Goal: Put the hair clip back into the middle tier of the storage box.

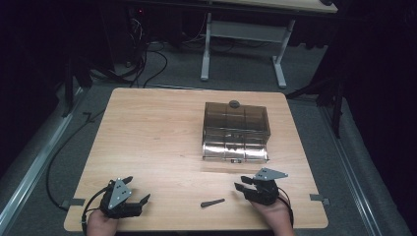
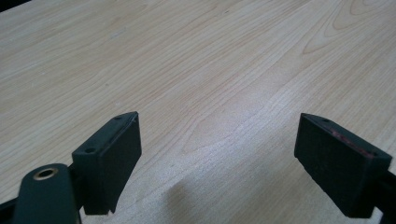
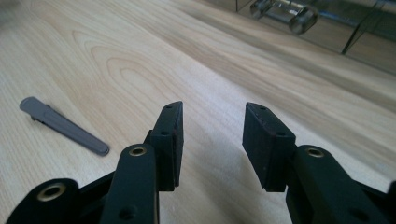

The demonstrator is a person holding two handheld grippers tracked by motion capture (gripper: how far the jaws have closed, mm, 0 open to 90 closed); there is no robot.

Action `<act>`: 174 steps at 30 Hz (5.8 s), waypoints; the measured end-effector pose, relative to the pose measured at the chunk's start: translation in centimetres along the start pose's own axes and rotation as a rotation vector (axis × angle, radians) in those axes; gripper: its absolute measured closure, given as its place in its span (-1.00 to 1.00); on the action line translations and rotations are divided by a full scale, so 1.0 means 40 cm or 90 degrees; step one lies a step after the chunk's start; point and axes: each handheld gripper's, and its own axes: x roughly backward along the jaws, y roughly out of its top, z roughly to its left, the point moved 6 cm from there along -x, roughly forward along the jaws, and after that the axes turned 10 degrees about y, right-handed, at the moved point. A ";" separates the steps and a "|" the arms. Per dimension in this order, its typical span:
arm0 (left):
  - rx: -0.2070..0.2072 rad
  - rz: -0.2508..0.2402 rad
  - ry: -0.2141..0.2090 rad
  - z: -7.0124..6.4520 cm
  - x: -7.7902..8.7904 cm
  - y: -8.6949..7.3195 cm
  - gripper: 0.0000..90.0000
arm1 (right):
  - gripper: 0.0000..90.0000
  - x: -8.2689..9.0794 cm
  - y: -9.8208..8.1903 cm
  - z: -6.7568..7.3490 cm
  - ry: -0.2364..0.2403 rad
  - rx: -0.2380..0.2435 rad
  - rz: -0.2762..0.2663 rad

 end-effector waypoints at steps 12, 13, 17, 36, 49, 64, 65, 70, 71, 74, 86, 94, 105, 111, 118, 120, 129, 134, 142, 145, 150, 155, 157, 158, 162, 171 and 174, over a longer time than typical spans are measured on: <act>0.002 -0.002 -0.009 0.000 0.001 0.000 -0.66 | 0.27 -0.003 -0.006 0.009 -0.012 0.028 0.011; 0.001 0.000 -0.009 0.000 0.000 0.000 -0.66 | 0.27 -0.003 -0.006 0.010 -0.011 0.031 0.011; -0.004 -0.002 -0.004 -0.002 0.000 0.000 -0.66 | 0.27 -0.004 -0.003 0.010 -0.011 0.033 0.012; -0.003 -0.007 -0.009 -0.001 0.003 0.000 -0.66 | 0.29 -0.011 0.007 0.034 0.002 0.039 0.018; -0.005 -0.008 -0.013 -0.003 0.004 0.000 -0.66 | 0.30 -0.057 0.015 0.118 0.054 0.086 0.049; -0.003 -0.007 -0.004 -0.002 0.007 -0.002 -0.66 | 0.39 -0.129 0.018 0.209 0.119 0.149 0.101; -0.002 -0.009 -0.003 -0.002 0.008 -0.002 -0.66 | 0.42 -0.130 0.018 0.211 0.121 0.148 0.101; 0.000 -0.010 -0.001 -0.001 0.008 -0.002 -0.66 | 0.66 -0.129 0.016 0.215 0.119 0.159 0.107; 0.000 -0.010 -0.002 -0.001 0.008 -0.002 -0.66 | 0.70 -0.128 0.016 0.217 0.117 0.162 0.107; 0.000 -0.008 -0.003 -0.001 0.008 -0.002 -0.66 | 0.77 -0.127 0.016 0.217 0.118 0.164 0.105; 0.002 -0.006 0.001 -0.001 0.006 -0.002 -0.66 | 0.82 -0.122 0.016 0.208 0.119 0.157 0.099; 0.004 0.001 0.002 0.000 0.004 -0.003 -0.66 | 0.72 -0.133 0.022 0.212 0.118 0.160 0.099; 0.004 -0.007 0.002 0.000 0.007 -0.002 -0.66 | 0.76 -0.133 0.023 0.216 0.110 0.161 0.102; 0.002 0.002 -0.006 -0.001 0.003 -0.003 -0.66 | 0.76 -0.112 0.034 0.203 0.102 0.154 0.081; 0.001 -0.004 -0.005 -0.001 0.006 -0.002 -0.66 | 0.76 -0.090 0.040 0.184 0.087 0.145 0.069; 0.001 -0.005 -0.005 -0.001 0.006 -0.002 -0.66 | 0.76 -0.083 0.040 0.178 0.080 0.141 0.064; 0.000 0.002 -0.014 -0.002 0.004 -0.003 -0.66 | 0.76 -0.066 0.030 0.154 0.062 0.123 0.060; 0.001 0.001 -0.015 -0.001 0.002 -0.002 -0.66 | 0.76 -0.054 0.024 0.140 0.052 0.108 0.057; -0.003 -0.001 -0.018 -0.003 0.004 -0.001 -0.66 | 0.76 -0.039 0.019 0.126 0.040 0.098 0.053; -0.002 -0.003 -0.016 -0.003 0.004 -0.001 -0.66 | 0.76 -0.036 0.017 0.123 0.038 0.098 0.052; 0.000 -0.001 -0.014 -0.001 0.003 -0.001 -0.66 | 0.76 -0.014 0.009 0.095 0.018 0.084 0.047; -0.002 -0.005 -0.014 -0.002 0.005 -0.001 -0.66 | 0.76 0.015 -0.002 0.068 -0.010 0.076 0.046; -0.002 -0.007 -0.011 -0.002 0.005 -0.001 -0.66 | 0.76 0.020 -0.003 0.063 -0.013 0.073 0.043; -0.002 -0.007 -0.010 -0.002 0.005 -0.001 -0.66 | 0.76 0.027 -0.002 0.057 -0.018 0.068 0.039; -0.001 -0.008 -0.010 -0.002 0.007 -0.002 -0.66 | 0.76 0.035 -0.004 0.041 -0.021 0.057 0.032; 0.001 -0.003 -0.020 -0.002 0.005 -0.002 -0.66 | 0.76 0.031 -0.006 0.025 -0.028 0.050 0.037; 0.002 -0.007 -0.014 -0.002 0.006 -0.002 -0.66 | 0.76 0.031 -0.005 0.023 -0.029 0.049 0.036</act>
